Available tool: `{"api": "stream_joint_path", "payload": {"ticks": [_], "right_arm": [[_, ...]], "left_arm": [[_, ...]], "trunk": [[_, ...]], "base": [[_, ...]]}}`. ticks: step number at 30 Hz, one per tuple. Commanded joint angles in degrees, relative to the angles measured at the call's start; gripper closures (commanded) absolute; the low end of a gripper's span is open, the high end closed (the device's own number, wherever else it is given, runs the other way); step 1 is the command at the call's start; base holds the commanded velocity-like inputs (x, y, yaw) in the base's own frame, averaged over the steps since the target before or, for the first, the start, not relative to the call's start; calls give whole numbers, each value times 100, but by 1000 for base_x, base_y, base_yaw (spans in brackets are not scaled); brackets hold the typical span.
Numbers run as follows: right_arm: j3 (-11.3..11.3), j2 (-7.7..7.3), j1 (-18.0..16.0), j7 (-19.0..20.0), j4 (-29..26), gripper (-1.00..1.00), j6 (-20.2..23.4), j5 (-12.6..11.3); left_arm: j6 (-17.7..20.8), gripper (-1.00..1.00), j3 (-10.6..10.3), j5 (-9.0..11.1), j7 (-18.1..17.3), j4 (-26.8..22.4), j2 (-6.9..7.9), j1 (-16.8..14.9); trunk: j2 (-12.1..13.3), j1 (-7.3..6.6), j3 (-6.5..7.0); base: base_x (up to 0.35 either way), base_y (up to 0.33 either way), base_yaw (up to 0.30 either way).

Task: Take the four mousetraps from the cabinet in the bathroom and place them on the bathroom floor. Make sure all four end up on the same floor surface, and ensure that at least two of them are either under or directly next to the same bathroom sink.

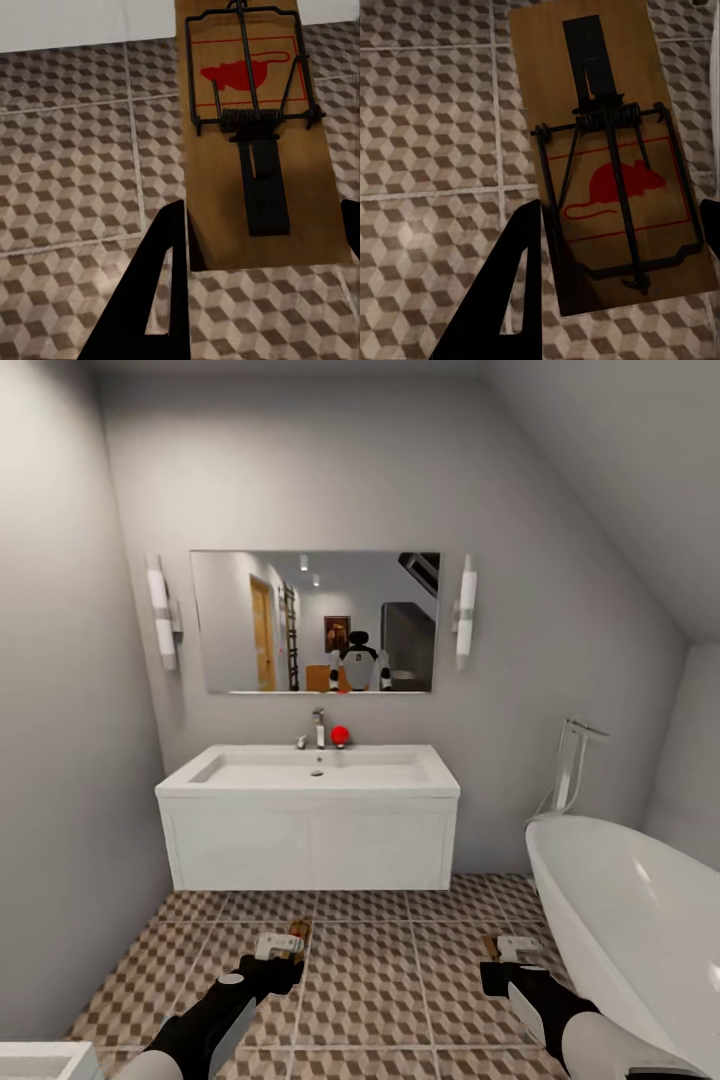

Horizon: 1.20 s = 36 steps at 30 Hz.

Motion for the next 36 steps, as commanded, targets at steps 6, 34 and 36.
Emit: {"api": "stream_joint_path", "payload": {"ticks": [6,34,36], "right_arm": [[-4,0,-1,-7,-13,100,31,-23],[5,0,-1,4,-21,100,75,30],[5,0,-1,3,-21,100,76,30]], "left_arm": [[13,100,-25,58,16,-16,10,-2],[-9,100,35,107,-1,-85,87,5],[-9,100,35,107,0,-86,85,5]], "trunk": [[-3,3,-7],[-3,3,-7],[-3,3,-7]], "base": [[335,0,-221],[151,0,53],[1,0,242]]}}
